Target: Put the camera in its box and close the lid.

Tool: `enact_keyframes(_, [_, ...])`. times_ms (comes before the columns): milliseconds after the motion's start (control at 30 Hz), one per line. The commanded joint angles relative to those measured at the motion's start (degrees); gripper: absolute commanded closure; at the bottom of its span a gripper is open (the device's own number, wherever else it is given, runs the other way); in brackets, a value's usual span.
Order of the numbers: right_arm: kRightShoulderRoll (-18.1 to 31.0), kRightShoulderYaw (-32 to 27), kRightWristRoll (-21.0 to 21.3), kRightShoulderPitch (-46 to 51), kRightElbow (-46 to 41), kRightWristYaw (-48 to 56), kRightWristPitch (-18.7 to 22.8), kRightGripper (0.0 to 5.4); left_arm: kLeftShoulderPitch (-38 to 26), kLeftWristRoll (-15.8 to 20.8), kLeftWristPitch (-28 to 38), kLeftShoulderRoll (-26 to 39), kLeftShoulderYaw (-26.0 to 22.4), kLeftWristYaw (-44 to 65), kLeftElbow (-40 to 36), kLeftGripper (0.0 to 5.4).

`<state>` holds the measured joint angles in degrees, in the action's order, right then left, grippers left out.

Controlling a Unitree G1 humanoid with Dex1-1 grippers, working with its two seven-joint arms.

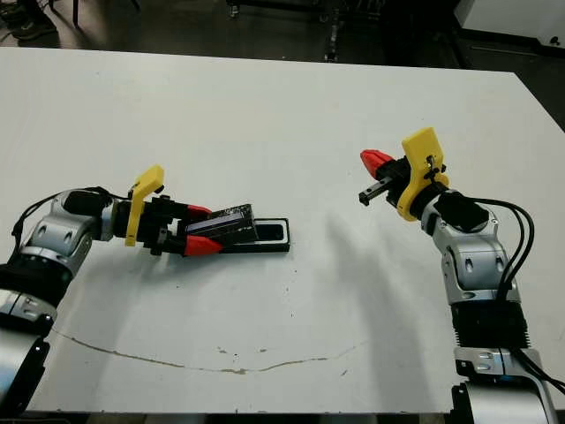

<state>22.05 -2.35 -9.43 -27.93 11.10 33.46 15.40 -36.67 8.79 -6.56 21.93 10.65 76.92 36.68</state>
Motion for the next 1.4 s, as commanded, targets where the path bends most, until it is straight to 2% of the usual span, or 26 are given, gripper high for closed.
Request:
enact_keyframes(33, [0.71,-0.48,-0.23,0.64,0.70,0.16,-0.38,5.40,3.30,-2.79,-0.26,-1.87,2.92,-2.82,0.50,2.22])
enact_keyframes(267, [0.68,-0.76,-0.44,0.68,0.34,-0.05,0.23,5.40,2.95,-2.59,-1.89,-3.04,4.43,-3.84,0.83,2.23])
enact_keyframes(467, [0.83,-0.73,-0.16,0.62,1.43,0.68,-1.91,5.40,2.85,-2.55,-0.74,-3.88,5.25,-4.11,1.12,2.24])
enact_keyframes(600, [0.93,-0.71,-0.38,0.51,1.38,0.72,-1.11,5.40,1.99,-2.35,1.55,-4.55,5.52,-2.68,3.29,2.24])
enact_keyframes(867, [0.81,-0.71,-0.34,0.47,1.63,1.07,-1.84,5.40,1.21,-1.84,0.85,-4.89,5.78,-2.28,3.72,2.25])
enact_keyframes(1067, [0.65,-0.95,-0.78,0.25,3.57,2.20,-4.17,5.40,0.08,-2.46,0.48,-5.01,6.39,-2.79,3.17,2.25])
enact_keyframes(1300, [0.56,-0.93,-0.89,0.20,3.97,2.30,-4.41,5.40,-1.70,-2.17,1.92,-6.70,6.30,-2.85,3.62,2.25])
enact_keyframes(1400, [0.59,-0.80,-0.51,0.29,3.89,2.00,-4.83,5.40,-2.69,-3.39,2.19,-7.59,7.27,-3.01,3.77,2.25])
